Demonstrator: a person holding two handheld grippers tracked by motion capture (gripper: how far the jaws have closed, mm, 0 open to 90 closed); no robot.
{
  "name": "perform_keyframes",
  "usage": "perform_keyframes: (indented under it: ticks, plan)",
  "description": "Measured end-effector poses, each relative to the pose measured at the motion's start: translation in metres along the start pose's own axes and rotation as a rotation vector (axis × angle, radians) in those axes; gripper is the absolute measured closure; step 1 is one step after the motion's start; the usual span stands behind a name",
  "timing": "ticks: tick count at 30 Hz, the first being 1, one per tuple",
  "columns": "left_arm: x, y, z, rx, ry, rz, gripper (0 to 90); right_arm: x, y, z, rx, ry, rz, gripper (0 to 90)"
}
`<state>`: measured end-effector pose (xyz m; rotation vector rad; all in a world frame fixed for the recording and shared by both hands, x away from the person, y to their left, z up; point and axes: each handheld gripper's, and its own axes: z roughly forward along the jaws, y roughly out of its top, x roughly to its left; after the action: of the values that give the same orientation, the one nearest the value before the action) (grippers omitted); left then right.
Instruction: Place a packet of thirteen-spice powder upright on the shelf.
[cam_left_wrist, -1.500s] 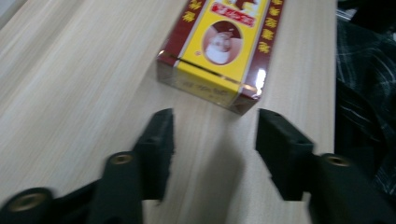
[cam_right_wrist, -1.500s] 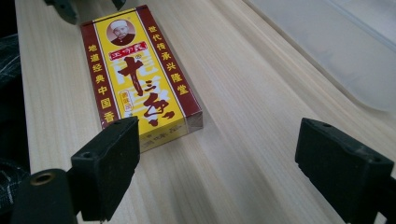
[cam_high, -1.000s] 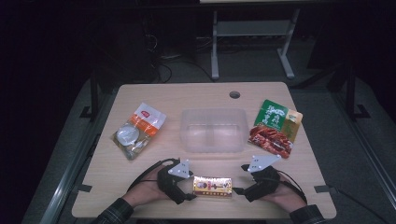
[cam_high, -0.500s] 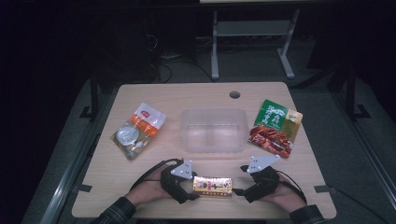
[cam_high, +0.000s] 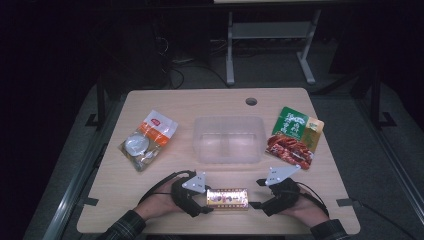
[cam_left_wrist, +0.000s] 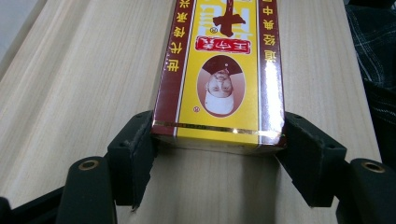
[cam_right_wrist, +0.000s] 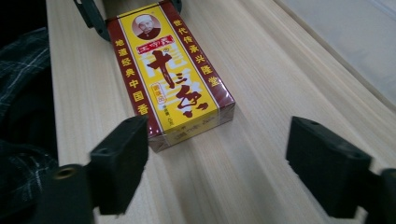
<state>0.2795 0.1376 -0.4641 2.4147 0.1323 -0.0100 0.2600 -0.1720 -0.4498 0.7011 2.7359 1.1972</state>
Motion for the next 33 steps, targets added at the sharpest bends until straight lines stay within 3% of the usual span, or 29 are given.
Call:
perform_keyframes:
  ticks: [1,2,3,5,8,9,10,14,15,23,33]
  plan:
    - [0.001,0.0,-0.001,0.007,-0.003,0.007,31.3,0.0,0.001,-0.001,0.0,-0.001,-0.001,28.0]
    - [0.0,-0.001,-0.003,0.007,-0.007,0.005,31.4,0.0,0.003,-0.002,-0.004,0.009,-0.019,38.5]
    - [0.0,-0.001,-0.003,0.007,-0.007,0.005,31.4,0.0,0.003,-0.002,-0.004,0.009,-0.019,38.5]
    - [0.001,-0.002,-0.006,0.01,-0.012,0.009,31.4,0.001,0.006,-0.002,-0.006,0.019,-0.042,51.0]
    - [0.002,-0.005,-0.011,0.018,-0.006,0.014,31.4,0.0,0.011,0.002,0.008,0.054,-0.069,69.1]
    - [0.003,-0.006,-0.012,0.017,-0.005,0.018,31.4,-0.001,0.012,0.003,0.014,0.057,-0.1,73.9]
    - [0.004,-0.006,-0.015,0.018,-0.004,0.017,31.5,-0.002,0.015,0.007,0.016,0.088,-0.102,83.4]
    - [0.006,-0.01,-0.022,0.014,-0.002,0.005,31.6,-0.003,0.018,0.013,0.033,0.103,-0.15,89.8]
    - [0.006,-0.011,-0.023,0.011,0.0,0.001,31.6,-0.001,0.02,0.014,0.034,0.111,-0.137,89.8]
    - [0.005,-0.011,-0.029,-0.008,-0.009,-0.005,31.7,-0.005,0.03,0.032,0.06,0.144,-0.181,89.9]
    - [0.006,-0.008,-0.04,-0.055,0.002,0.008,31.7,-0.005,0.033,0.038,0.056,0.147,-0.177,89.8]
